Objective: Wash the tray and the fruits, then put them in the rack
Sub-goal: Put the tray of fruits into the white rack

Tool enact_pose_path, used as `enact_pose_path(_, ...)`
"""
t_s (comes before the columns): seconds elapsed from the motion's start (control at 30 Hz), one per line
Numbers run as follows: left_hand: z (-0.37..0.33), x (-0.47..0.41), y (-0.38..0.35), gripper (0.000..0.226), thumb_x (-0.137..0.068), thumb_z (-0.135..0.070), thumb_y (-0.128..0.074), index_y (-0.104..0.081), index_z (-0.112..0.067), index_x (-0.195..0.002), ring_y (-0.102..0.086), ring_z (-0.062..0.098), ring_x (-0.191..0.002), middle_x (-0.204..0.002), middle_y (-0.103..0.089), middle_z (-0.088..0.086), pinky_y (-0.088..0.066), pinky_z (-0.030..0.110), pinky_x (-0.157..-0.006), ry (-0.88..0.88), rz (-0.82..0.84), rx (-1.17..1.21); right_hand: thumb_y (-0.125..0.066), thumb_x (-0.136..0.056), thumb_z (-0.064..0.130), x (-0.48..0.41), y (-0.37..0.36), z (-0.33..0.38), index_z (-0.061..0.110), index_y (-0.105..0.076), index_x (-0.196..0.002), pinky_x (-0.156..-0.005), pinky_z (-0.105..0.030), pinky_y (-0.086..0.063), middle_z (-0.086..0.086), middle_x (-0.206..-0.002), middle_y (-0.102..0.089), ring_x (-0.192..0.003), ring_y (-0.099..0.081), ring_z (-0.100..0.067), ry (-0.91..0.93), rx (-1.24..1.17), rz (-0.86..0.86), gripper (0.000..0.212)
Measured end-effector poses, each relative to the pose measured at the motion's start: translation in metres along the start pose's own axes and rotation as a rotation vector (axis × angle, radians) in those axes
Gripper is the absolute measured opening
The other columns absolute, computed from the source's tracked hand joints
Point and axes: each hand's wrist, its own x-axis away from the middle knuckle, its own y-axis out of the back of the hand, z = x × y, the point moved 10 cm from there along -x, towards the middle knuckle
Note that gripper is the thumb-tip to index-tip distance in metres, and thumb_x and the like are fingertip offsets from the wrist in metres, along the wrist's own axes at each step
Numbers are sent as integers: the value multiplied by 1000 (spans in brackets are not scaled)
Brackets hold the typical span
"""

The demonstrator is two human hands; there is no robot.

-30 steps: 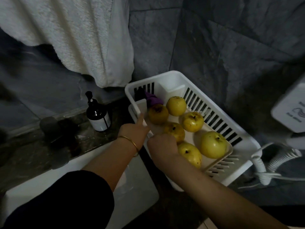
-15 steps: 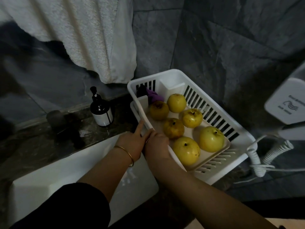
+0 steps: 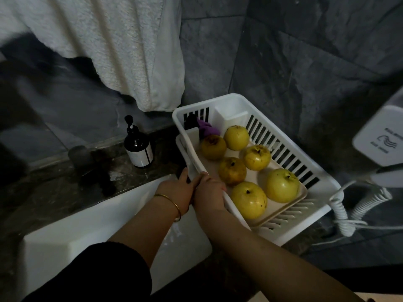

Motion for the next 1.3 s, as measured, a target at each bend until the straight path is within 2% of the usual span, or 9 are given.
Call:
enact_pose_path(0.23,1,-1,-1,88,-96,-29,-52,18,-36,-147,-57,29,-114,-159,1,15,-52,39,-89,6,-3,5,-35,-101,13,2,4,1,-14,-15,-139,-77,-40,-51,-26,-128,-46,-104,-60,-33,38,4,-19,51)
enact_pose_path(0.57,3,1,1,86,-97,-32,-51,18,-38,-147,-55,29,-117,-159,-2,15,-49,38,-86,4,-12,-14,-33,-102,14,4,6,-1,-14,-17,-139,-77,-39,-50,-25,-128,-46,-105,-59,-34,22,-46,8,49)
enact_pose_path(0.7,7,2,4,86,-97,-29,-51,18,-41,-146,-48,30,-124,-159,2,16,-48,38,-88,-12,-38,-45,-40,-100,10,2,11,-11,-6,-32,-138,-86,-37,-51,-19,-131,-47,-113,-55,-31,68,-280,38,42)
enact_pose_path(0.83,15,-3,12,84,-97,-28,-50,16,-43,-146,-52,28,-117,-159,4,16,-49,37,-84,12,-60,-69,-41,-98,8,4,24,-23,0,-41,-135,-66,-25,-41,-11,-123,-56,-109,-59,-23,174,-316,-39,37)
enact_pose_path(0.93,15,-7,20,81,-97,-27,-48,13,-41,-148,-53,28,-113,-158,4,17,-48,35,-80,27,-79,-87,-42,-99,12,1,28,-34,5,-45,-131,-77,-27,-44,-9,-123,-57,-112,-56,-23,180,-344,-49,33)
enact_pose_path(1.03,13,-14,37,79,-94,-24,-49,5,-35,-151,-46,31,-121,-158,5,19,-42,39,-92,56,-179,-97,-44,-97,13,-6,34,-51,11,-50,-124,-65,-21,-38,-6,-120,-57,-110,-56,-21,141,-458,-98,27)
enact_pose_path(1.1,12,-20,48,79,-93,-23,-51,1,-29,-152,-31,33,-135,-158,5,18,-30,46,-108,77,-234,-90,-47,-96,16,-9,34,-61,13,-48,-128,-49,-19,-20,-3,-110,-61,-102,-58,-19,126,-525,-95,32)
enact_pose_path(1.17,12,-27,56,75,-95,-25,-49,-2,-23,-153,-14,31,-144,-159,4,16,-16,48,-116,84,-263,-70,-53,-93,17,-13,28,-65,11,-51,-128,-46,-21,-14,-5,-95,-61,-94,-58,-21,132,-590,-36,36)
enact_pose_path(1.3,12,-46,60,61,-99,-33,-39,-13,-16,-152,-2,28,-147,-160,-1,13,-4,51,-117,80,-278,-62,-67,-85,22,-25,20,-65,15,-61,-117,-47,-19,-19,-6,-114,-63,-106,-59,-23,149,-659,47,34)
